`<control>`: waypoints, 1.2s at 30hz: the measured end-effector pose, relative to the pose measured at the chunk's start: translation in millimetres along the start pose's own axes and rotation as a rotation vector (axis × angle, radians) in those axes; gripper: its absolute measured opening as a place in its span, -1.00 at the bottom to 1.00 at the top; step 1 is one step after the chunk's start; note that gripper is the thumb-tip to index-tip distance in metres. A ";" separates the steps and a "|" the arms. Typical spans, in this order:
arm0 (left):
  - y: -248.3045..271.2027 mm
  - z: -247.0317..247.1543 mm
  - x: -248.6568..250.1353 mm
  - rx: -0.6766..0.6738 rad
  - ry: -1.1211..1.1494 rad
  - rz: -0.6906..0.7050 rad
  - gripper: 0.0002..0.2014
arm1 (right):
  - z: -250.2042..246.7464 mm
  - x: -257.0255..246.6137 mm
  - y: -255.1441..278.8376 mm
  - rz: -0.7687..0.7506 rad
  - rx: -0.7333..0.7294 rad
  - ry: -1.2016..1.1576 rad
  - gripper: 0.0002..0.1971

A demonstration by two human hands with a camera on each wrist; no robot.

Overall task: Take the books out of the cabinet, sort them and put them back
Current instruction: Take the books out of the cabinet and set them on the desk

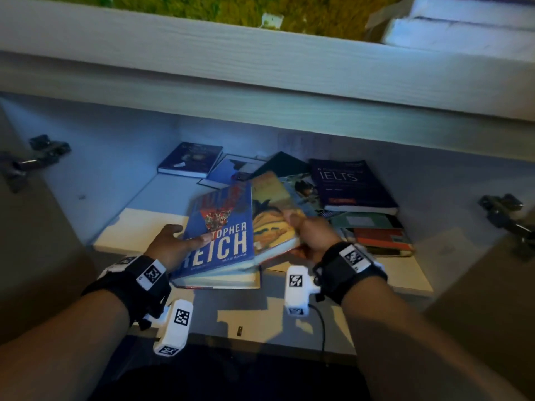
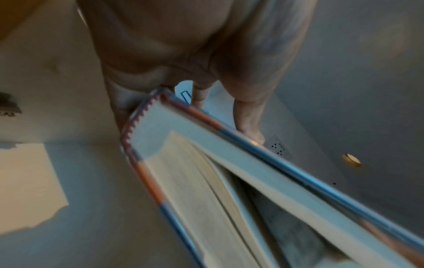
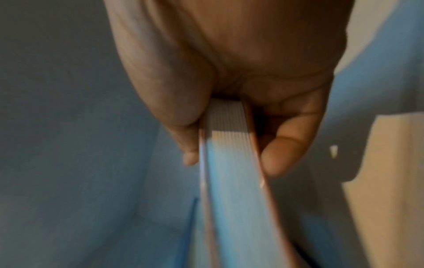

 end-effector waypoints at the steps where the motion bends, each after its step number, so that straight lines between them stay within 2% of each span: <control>1: -1.1 -2.9 -4.2 -0.001 0.001 0.009 -0.04 | -7.8 -15.9 2.0 -0.071 0.050 -0.013 -0.62; 3: -3.8 -6.1 -14.2 0.004 0.019 0.015 -0.04 | -23.3 -40.0 7.7 -0.152 0.140 -0.050 -0.72; 6: -3.4 -6.5 -24.7 0.033 0.028 0.009 0.02 | -35.1 -54.7 16.3 -0.188 0.212 -0.155 -0.71; 10: -1.7 4.6 -32.9 -0.092 0.145 -0.012 -0.18 | -2.4 -37.0 22.6 -0.128 0.078 -0.244 -0.66; 12: 22.0 8.5 -21.8 -0.136 0.310 -0.123 -0.27 | 24.8 -11.5 26.1 -0.057 -0.004 -0.174 -0.64; 14: 43.2 15.5 -13.2 -0.226 0.442 -0.162 -0.31 | 49.5 17.2 26.3 0.021 -0.048 -0.061 -0.60; 16: 50.5 15.8 -8.2 -0.289 0.465 -0.092 -0.29 | 60.7 32.1 31.1 0.053 -0.017 0.236 -0.42; 18: 37.4 9.8 -10.2 -0.279 0.477 -0.034 -0.28 | 64.4 29.4 40.3 -0.024 0.047 0.547 -0.32; 19: 32.2 10.0 -9.7 -0.292 0.500 -0.040 -0.29 | 68.3 30.5 46.6 -0.038 0.024 0.533 -0.35; 21: 23.6 13.7 -11.3 -0.307 0.496 -0.087 -0.30 | 74.3 40.3 60.4 0.035 -0.057 0.272 -0.47; 24: 25.4 14.2 -9.7 -0.310 0.419 -0.148 -0.17 | 73.3 57.6 80.9 0.164 -0.100 -0.044 -0.54; 28: 86.0 -4.2 38.1 -0.456 0.282 -0.207 -0.28 | 56.2 37.1 136.3 0.330 -0.146 -0.201 -0.49; 31: 140.3 -28.9 86.5 -0.565 0.191 -0.329 -0.21 | 36.9 2.1 187.2 0.467 -0.165 -0.208 -0.38; 34: 217.6 -64.0 153.3 -0.661 0.211 -0.446 -0.42 | 10.4 -65.2 266.9 0.535 -0.112 -0.078 -0.59; 36: 262.7 -85.1 188.7 -0.690 0.235 -0.475 -0.46 | -6.8 -111.3 311.6 0.483 -0.108 0.042 -0.65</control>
Point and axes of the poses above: each hand's wrist, its own y-axis away from the middle knuckle, its own z-axis out of the palm, x = y × z, the point moved 4 cm from there along -y, towards the middle knuckle, and after that the axes turned 4 degrees about -y, right-handed, at the moved point
